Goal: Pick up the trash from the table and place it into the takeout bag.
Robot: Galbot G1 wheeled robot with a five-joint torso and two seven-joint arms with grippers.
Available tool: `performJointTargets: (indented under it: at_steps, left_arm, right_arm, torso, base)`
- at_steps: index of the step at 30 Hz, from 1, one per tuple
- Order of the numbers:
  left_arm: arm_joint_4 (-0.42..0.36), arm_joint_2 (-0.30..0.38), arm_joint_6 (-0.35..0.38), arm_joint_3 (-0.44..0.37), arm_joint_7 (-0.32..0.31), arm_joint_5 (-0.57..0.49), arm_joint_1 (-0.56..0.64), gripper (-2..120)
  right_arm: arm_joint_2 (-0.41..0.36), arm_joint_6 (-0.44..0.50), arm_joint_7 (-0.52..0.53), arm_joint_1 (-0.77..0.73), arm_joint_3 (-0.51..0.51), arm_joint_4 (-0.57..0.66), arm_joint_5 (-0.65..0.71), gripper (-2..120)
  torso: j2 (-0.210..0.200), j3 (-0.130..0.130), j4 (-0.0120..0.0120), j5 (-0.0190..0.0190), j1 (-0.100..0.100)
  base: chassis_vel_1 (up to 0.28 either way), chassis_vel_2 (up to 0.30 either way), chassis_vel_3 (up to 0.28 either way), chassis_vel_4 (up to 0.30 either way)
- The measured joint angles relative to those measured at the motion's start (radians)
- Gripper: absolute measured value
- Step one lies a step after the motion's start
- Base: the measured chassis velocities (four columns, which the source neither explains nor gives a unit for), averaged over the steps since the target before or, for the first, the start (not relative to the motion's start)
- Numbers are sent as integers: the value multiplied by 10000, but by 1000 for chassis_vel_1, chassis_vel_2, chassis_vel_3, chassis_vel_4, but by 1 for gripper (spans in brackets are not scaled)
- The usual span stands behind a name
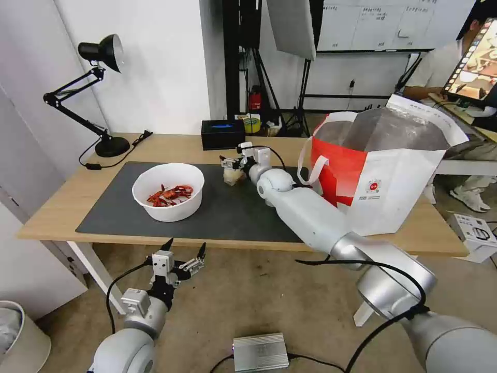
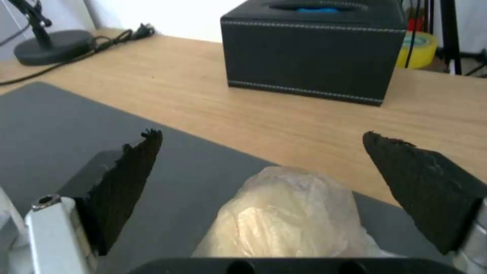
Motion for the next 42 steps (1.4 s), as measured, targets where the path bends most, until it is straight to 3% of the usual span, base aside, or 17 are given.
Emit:
performJointTargets:
  at_steps: [14,29,31,37,42]
  left_arm:
    - [-41,38,-21,-62,2,-42,-5,100]
    - [-40,31,-26,-22,7,-45,10,100]
    - [-40,32,-26,-20,7,-45,13,100]
    - [0,2,-41,62,13,-36,6,100]
    - [6,-23,-45,104,13,-23,6,100]
  right_arm:
    - [57,-1002,-11,-67,18,-90,-392,100]
    - [356,-1035,-167,-89,106,-668,-761,100]
    - [369,-1038,-169,-98,128,-722,-784,97]
    - [352,-1085,-177,-199,191,-800,-887,72]
    - [299,-1121,-157,-256,200,-766,-899,58]
  torso:
    - [2,0,-1,1,0]
    - [2,0,-1,1,0]
    - [1,0,-1,1,0]
    - [2,0,0,1,0]
    - [2,-1,0,2,-1]
  base:
    - [0,0,0,0]
    - [0,0,0,0]
    - [0,0,0,0]
    - [0,0,0,0]
    - [0,0,0,0]
